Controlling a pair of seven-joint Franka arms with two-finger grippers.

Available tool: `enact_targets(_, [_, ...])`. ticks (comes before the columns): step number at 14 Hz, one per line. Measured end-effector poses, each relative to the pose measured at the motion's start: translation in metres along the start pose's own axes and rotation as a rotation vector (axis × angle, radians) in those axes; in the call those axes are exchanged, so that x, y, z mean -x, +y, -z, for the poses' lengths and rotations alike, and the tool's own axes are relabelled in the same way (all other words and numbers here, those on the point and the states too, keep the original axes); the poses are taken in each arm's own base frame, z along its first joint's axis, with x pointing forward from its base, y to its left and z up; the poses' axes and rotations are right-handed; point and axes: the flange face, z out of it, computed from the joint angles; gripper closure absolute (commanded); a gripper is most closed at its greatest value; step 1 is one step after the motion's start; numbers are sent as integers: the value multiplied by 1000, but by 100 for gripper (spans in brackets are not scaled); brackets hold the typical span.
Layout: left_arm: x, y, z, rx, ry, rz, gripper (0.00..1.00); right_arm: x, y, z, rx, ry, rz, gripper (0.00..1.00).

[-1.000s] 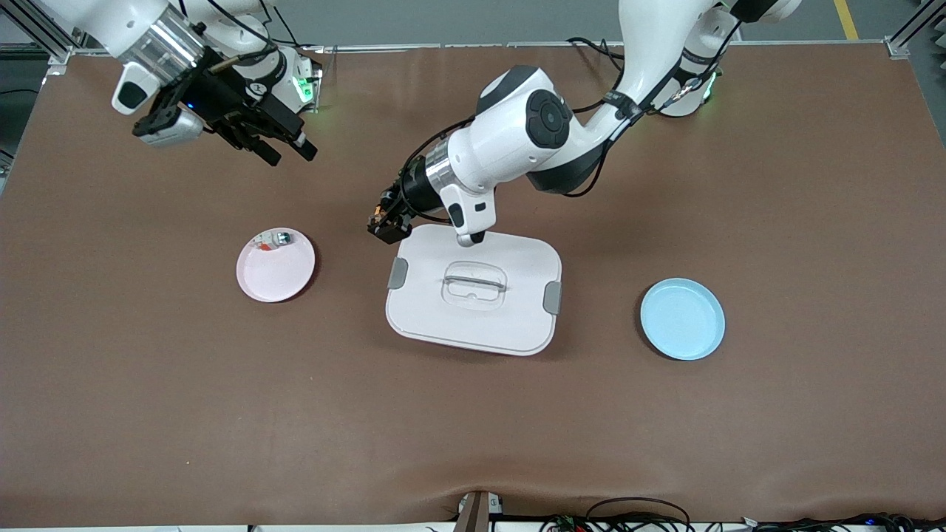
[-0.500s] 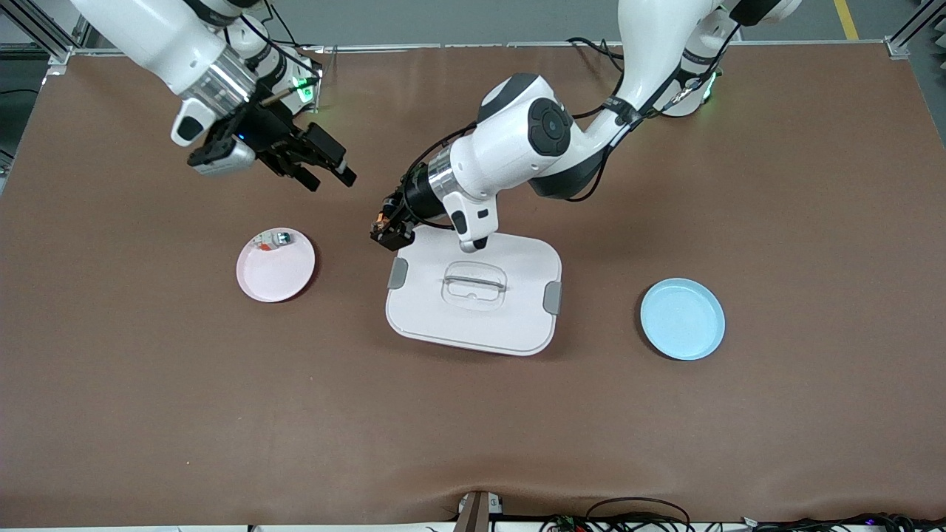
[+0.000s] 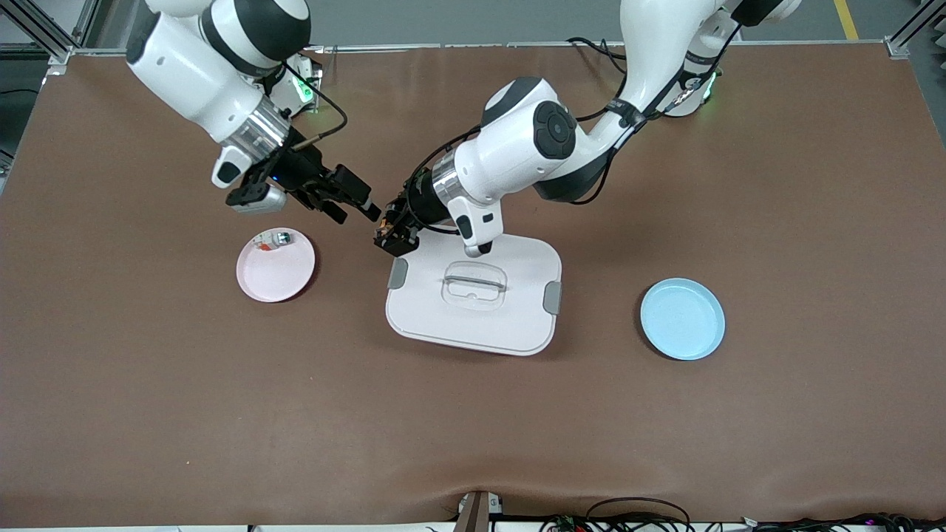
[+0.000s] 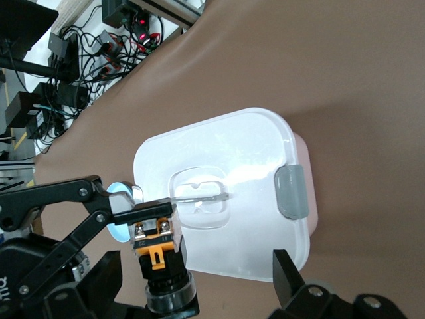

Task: Transfer orange switch to right arm and place
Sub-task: 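Hold the switch with the left gripper while the right gripper reaches it, then close the right gripper on the switch held by the left gripper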

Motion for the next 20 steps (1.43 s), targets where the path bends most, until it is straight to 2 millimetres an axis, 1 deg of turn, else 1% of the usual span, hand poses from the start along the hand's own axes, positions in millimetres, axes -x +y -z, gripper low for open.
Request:
enact_targets(5, [0, 0, 0, 0, 0, 0, 100, 7, -10, -6, -22, 2, 23, 0])
enact_targets(9, [0, 0, 0, 0, 0, 0, 100, 12, -13, -21, -22, 6, 50, 0])
enact_targets(10, [0, 0, 0, 0, 0, 0, 100, 11, -14, -23, -22, 6, 58, 7])
enact_targets(11, [0, 0, 0, 0, 0, 0, 100, 10, -16, -23, -24, 6, 71, 11])
enact_targets(13, [0, 0, 0, 0, 0, 0, 100, 7, -19, -24, -28, 8, 99, 13])
enact_targets(14, [0, 0, 0, 0, 0, 0, 100, 5, -20, -26, -30, 8, 105, 15])
enact_targets(15, [0, 0, 0, 1, 0, 0, 100, 3, -21, -28, -30, 6, 114, 24])
enact_targets(16, [-1, 1, 1, 2, 1, 1, 100, 2, -21, -31, -29, 4, 125, 39])
enact_targets(17, [-1, 1, 1, 2, 1, 1, 100, 0, -20, -33, -27, 3, 144, 55])
enact_targets(18, [-1, 1, 1, 2, 1, 1, 100, 0, -20, -35, -27, 2, 164, 69])
enact_targets(19, [-1, 1, 1, 2, 1, 1, 100, -1, -20, -36, -26, 2, 181, 90])
enact_targets(20, [-1, 1, 0, 2, 2, 1, 100, -1, -20, -36, -25, 3, 196, 100])
